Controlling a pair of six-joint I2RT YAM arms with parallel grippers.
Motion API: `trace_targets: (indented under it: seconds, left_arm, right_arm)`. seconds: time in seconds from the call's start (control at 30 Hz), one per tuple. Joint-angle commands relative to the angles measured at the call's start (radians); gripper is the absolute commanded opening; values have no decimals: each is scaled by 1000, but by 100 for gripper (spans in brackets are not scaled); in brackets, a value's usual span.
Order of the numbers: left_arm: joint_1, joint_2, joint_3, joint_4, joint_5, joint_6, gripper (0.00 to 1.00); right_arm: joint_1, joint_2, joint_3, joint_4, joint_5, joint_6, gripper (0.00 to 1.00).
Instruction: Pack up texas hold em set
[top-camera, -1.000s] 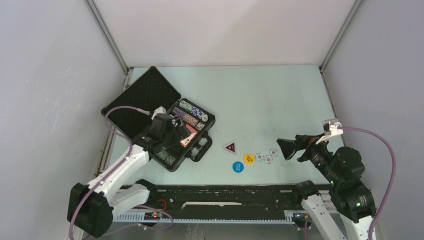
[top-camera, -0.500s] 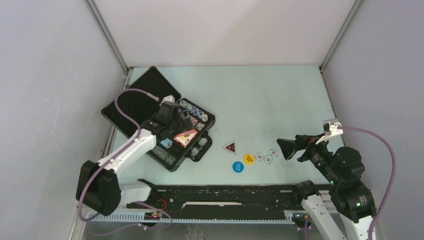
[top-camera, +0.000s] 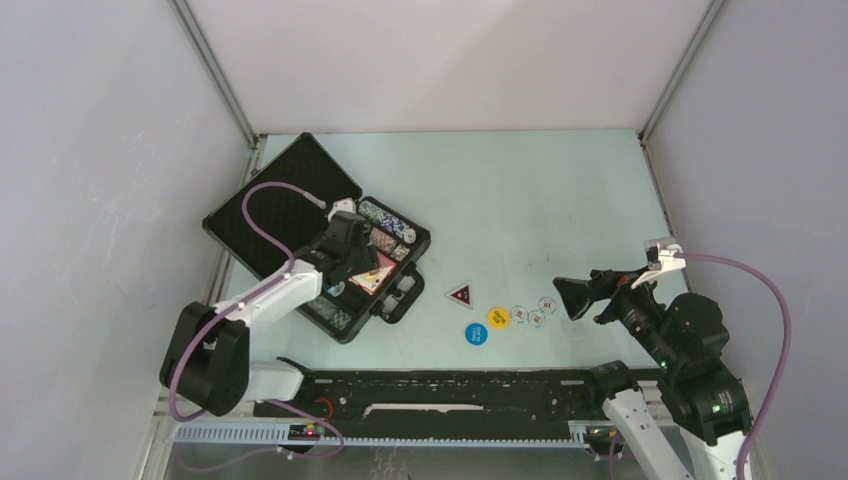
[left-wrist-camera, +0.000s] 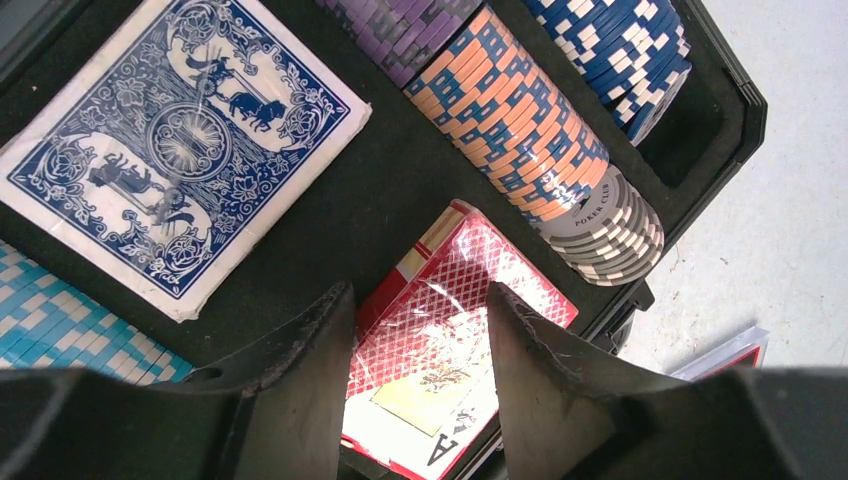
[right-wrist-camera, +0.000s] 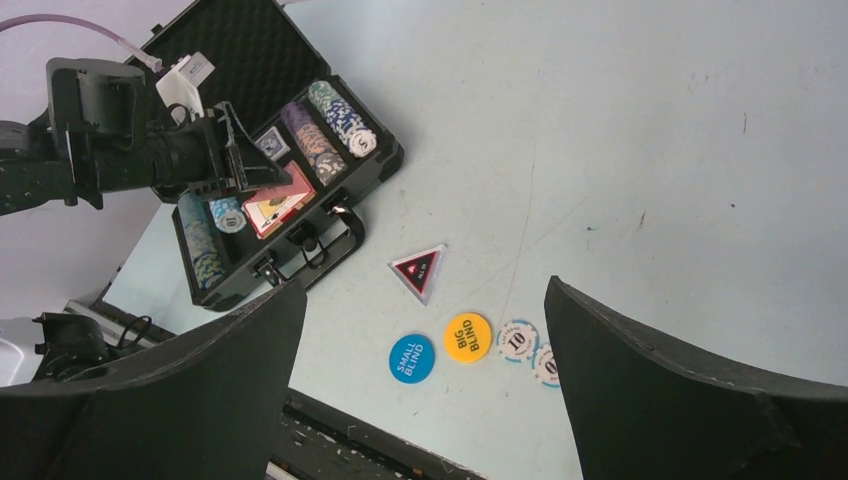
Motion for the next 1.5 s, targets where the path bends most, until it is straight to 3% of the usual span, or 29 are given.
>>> trace_targets:
  seconds: [0.0,0.17,0.23,0.43,0.6,0.83,1.03,1.47]
  left_arm:
    - [-42,39,-48,50,96,-46,53]
    - [-43,-8,39,-75,20,22,73]
    - [-45,-39,72,-115,7,48,76]
    - [-70,-110,96,-161,28,36,71]
    - [-104,-146,67,-126,40,17,73]
    - [-79,-67,-14,-15,23,-19,78]
    - [-34,26,-81,87,126,-53,77]
    - [-34,-108,45,-69,103,9,91]
  right_arm:
    - [-1,-3,-9,28,-2,-12,100]
    - [-2,0,-10,28,-2,-11,100]
    - [-2,0,-9,27,-2,-9,100]
    - [-2,0,-12,32,3,-8,100]
    - [-2,2,-12,32,1,-8,100]
    - [0,5,-12,32,3,-5,100]
    - [0,5,-12,30,4,-5,100]
    - [4,17,-12,34,-3,-5,100]
